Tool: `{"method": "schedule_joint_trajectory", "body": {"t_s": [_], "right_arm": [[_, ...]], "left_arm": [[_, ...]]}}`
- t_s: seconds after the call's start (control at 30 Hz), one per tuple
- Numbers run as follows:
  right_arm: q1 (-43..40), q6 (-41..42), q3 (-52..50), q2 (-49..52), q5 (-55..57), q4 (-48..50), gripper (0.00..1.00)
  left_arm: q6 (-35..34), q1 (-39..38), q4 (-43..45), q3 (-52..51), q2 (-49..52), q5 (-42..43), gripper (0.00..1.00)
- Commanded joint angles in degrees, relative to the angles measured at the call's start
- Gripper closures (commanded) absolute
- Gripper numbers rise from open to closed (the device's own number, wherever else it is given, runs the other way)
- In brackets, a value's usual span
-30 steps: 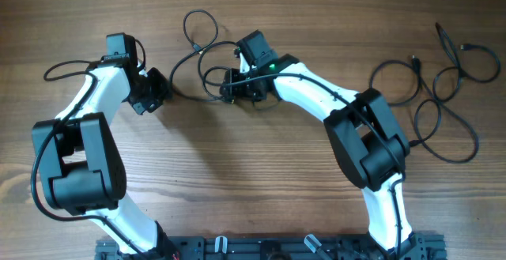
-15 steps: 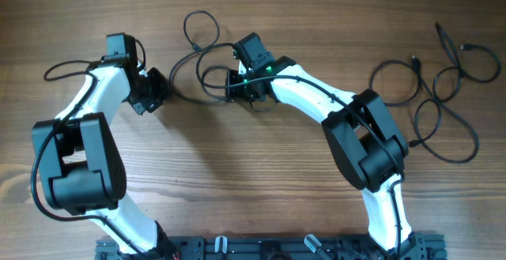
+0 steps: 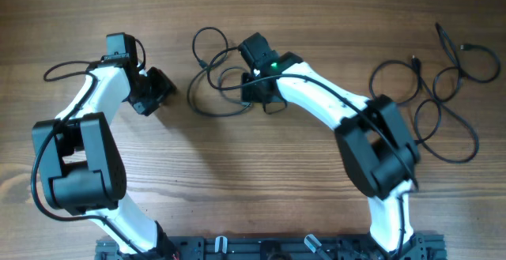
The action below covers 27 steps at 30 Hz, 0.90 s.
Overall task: Untangle cables
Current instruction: 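Carry the black cable rightward and drop it on the right pile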
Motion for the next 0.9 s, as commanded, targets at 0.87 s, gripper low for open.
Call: {"method": "schedule_joint_trajectory", "body": {"t_s": [0.87], "right_arm": [[-12.98, 1.60, -0.26, -25.86, 76.04, -10.82, 0.96]], "left_arm": [[-1.11, -0.26, 0.17, 0.42, -1.01, -0.85, 0.00]]}}
